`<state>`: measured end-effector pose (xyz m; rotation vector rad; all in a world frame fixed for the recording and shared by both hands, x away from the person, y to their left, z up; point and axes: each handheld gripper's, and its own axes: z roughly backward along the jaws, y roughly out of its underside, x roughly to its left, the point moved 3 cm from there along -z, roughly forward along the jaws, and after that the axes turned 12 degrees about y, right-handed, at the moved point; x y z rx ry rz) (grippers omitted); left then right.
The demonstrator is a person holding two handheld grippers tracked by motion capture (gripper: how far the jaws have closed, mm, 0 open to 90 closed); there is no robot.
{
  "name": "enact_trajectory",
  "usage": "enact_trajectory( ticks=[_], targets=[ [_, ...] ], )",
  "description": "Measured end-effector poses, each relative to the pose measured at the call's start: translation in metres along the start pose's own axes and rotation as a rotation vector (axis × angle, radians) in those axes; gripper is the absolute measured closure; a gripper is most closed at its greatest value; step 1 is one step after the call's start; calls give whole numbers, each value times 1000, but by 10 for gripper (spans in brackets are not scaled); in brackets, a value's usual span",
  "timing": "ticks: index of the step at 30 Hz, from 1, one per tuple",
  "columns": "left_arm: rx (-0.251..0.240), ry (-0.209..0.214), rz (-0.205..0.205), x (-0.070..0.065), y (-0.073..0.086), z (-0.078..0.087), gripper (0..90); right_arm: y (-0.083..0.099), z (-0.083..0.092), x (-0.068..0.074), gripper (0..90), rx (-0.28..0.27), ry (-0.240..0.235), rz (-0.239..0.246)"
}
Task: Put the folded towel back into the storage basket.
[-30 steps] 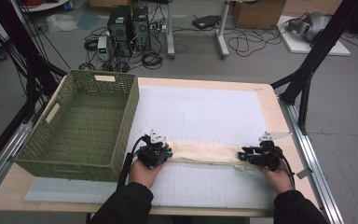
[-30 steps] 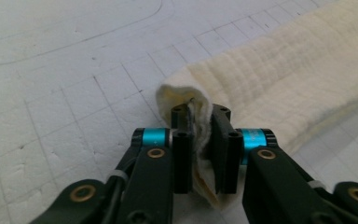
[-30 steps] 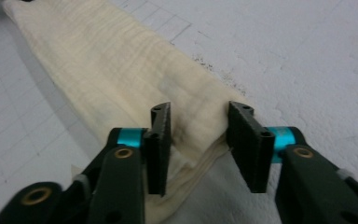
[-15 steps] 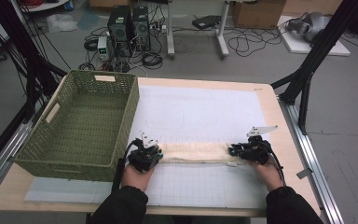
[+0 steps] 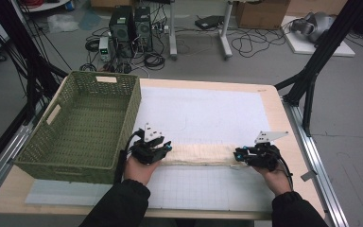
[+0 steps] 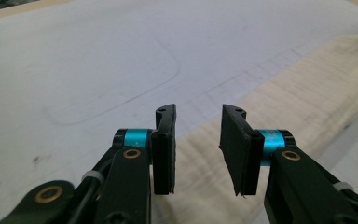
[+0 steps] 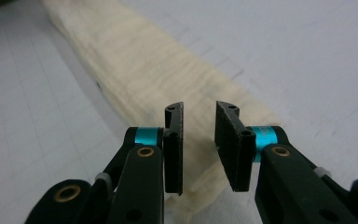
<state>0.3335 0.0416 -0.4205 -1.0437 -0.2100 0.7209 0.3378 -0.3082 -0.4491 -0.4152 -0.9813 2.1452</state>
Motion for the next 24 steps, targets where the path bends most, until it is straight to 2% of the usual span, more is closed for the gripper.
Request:
enact_trajectory(
  ticks=[2,4,6,8,11,12,16,18,19,21,23,24],
  targets=[
    [27,51,-41,-4,-5,-9,640,7,-6,-1,728,55,-2,6],
    [43,106,-74,-10,-11,-18,622,9,-6,0,714,52,-10,-11],
    [63,133,-122,-16,-16,-27,581,8,-5,1,679,45,-5,2],
    [83,184,-141,-20,-19,-36,519,7,-3,1,659,33,10,4],
    [95,212,-198,-25,-23,-45,508,6,-1,0,653,19,12,-13],
    [116,221,-214,-26,-24,-48,501,7,-1,0,653,21,8,-13],
    [168,259,-247,-31,-31,-57,472,7,-4,1,655,36,9,-6],
    [195,312,-276,-34,-35,-62,463,8,-5,0,654,42,6,-12],
    [216,310,-297,-35,-38,-64,463,8,-6,0,654,42,5,-10],
    [234,338,-308,-38,-43,-69,450,7,-6,0,652,42,8,-8],
    [289,331,-340,-42,-50,-74,440,8,-6,0,652,45,7,-7],
    [291,340,-348,-45,-54,-77,428,8,-6,0,652,47,6,-9]
  ],
)
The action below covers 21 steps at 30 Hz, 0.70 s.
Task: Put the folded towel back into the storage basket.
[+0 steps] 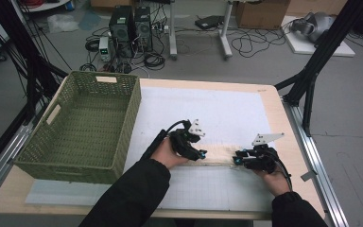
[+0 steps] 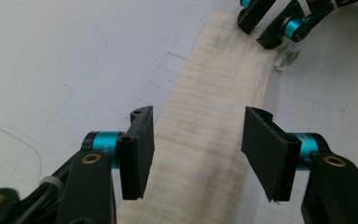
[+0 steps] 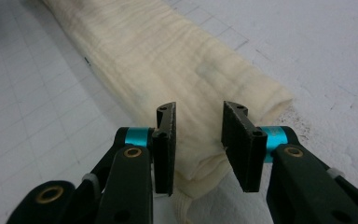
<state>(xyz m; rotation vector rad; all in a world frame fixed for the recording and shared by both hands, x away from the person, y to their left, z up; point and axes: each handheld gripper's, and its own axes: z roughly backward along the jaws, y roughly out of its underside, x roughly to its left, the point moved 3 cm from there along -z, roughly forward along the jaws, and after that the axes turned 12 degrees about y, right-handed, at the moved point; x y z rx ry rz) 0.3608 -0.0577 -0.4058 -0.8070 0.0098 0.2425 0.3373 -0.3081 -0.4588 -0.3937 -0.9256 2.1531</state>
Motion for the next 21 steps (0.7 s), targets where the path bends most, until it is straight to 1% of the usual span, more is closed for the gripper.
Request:
enact_trajectory(
  ticks=[2,5,7,8,9,10,13,15,16,18,19,21],
  targets=[
    [17,5,-18,1,-9,-2,426,0,0,0,653,-1,2,4],
    [53,40,-35,4,-20,-8,404,0,0,0,655,2,4,18],
    [75,86,-23,8,-18,-17,405,0,0,1,660,5,14,35],
    [110,95,-12,10,-15,-24,403,0,0,2,660,8,18,37],
    [130,105,-12,11,-12,-28,397,1,0,3,660,9,22,46],
    [142,128,-8,13,-10,-33,398,1,0,3,659,8,24,49],
    [144,130,-12,13,-9,-42,392,1,0,3,659,9,20,43],
    [148,140,-13,13,-8,-46,375,1,0,2,658,9,15,42],
    [155,133,-17,13,-7,-48,372,1,0,2,657,8,12,42],
    [185,146,-22,13,-4,-53,363,1,0,2,657,9,12,39],
    [199,142,-24,14,-2,-56,362,1,0,2,657,9,13,40],
    [202,146,-21,14,-1,-60,347,1,0,2,656,9,15,43]
  ],
)
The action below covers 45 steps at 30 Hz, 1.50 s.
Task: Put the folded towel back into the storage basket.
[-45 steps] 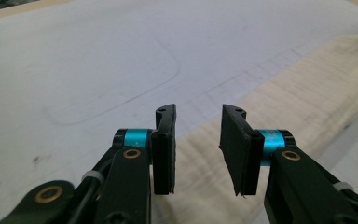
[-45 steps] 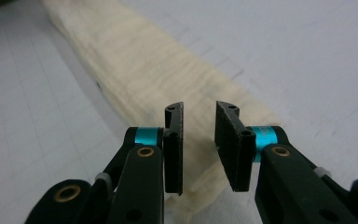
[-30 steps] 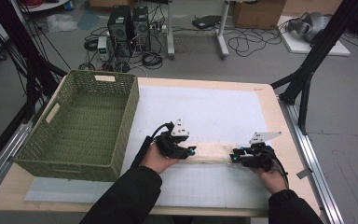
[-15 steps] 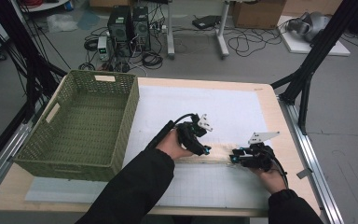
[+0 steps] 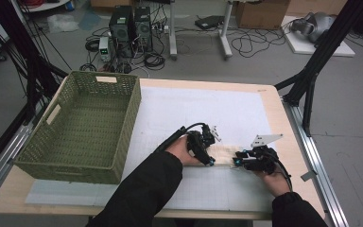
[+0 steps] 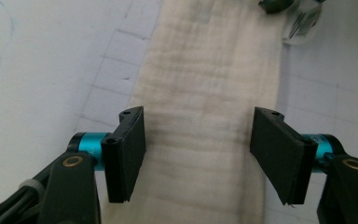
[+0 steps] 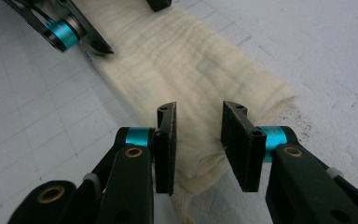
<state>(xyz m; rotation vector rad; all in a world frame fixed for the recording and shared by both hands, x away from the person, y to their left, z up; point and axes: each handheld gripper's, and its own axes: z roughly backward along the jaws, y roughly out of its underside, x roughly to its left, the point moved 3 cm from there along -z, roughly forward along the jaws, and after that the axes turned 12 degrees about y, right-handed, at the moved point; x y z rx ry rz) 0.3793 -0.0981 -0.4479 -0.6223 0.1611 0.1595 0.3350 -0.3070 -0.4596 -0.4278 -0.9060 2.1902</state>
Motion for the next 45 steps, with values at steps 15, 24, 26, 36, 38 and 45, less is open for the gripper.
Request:
enact_trajectory(
  ticks=[15,24,26,36,38,45],
  targets=[
    [-3,18,7,-3,3,-4,237,0,0,0,648,-1,4,7],
    [-70,44,43,1,-1,15,297,0,-1,1,646,0,5,9],
    [-83,37,45,2,-3,20,288,0,-1,0,646,-1,0,5],
    [16,21,49,4,1,-1,248,0,-1,0,644,-1,2,9],
    [17,18,45,4,1,-1,256,0,-1,0,642,-1,1,6],
    [18,6,38,1,1,-3,233,0,-1,1,637,-2,3,13]
  ],
)
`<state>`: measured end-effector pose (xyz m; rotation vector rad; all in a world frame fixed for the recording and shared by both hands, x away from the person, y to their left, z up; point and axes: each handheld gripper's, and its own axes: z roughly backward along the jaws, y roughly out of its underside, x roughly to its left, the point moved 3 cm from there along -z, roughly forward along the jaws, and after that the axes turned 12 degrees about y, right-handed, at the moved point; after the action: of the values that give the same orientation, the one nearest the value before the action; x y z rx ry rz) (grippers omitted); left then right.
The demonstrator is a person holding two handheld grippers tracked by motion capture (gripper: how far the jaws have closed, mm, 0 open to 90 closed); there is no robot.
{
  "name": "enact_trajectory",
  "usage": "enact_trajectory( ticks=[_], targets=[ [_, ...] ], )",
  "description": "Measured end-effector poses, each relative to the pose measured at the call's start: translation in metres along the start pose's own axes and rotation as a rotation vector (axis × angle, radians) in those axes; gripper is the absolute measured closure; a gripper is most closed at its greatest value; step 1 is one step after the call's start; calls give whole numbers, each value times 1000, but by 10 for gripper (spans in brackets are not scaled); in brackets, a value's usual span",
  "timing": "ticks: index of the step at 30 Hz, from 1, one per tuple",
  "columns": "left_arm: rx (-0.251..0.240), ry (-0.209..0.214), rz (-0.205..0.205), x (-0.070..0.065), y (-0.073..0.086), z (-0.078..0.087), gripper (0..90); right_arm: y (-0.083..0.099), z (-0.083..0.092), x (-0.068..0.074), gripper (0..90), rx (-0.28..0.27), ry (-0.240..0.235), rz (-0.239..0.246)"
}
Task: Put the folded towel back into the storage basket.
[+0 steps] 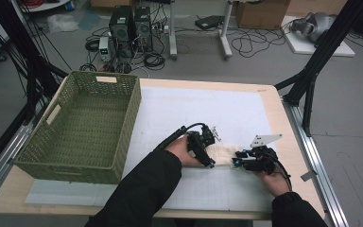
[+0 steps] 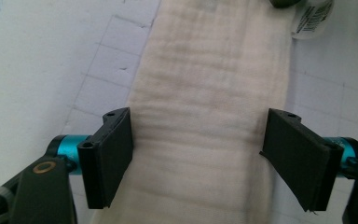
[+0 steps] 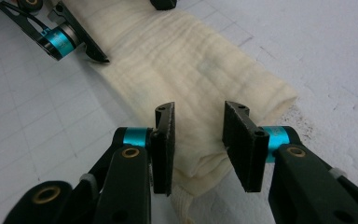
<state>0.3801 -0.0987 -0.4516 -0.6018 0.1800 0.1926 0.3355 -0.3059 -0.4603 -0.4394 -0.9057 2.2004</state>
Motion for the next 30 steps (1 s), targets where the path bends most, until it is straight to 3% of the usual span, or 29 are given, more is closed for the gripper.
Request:
enact_trajectory(
  ticks=[9,14,23,30],
  targets=[
    [0,-38,-7,-4,0,-3,218,-1,0,3,594,4,9,3],
    [-7,-53,0,-7,2,-2,239,-2,0,6,465,-6,29,16],
    [-15,-37,-8,-13,2,0,361,-6,7,6,402,-49,55,11],
    [-9,-39,-4,-14,2,0,406,-6,16,-3,376,-88,77,-50]
  ],
)
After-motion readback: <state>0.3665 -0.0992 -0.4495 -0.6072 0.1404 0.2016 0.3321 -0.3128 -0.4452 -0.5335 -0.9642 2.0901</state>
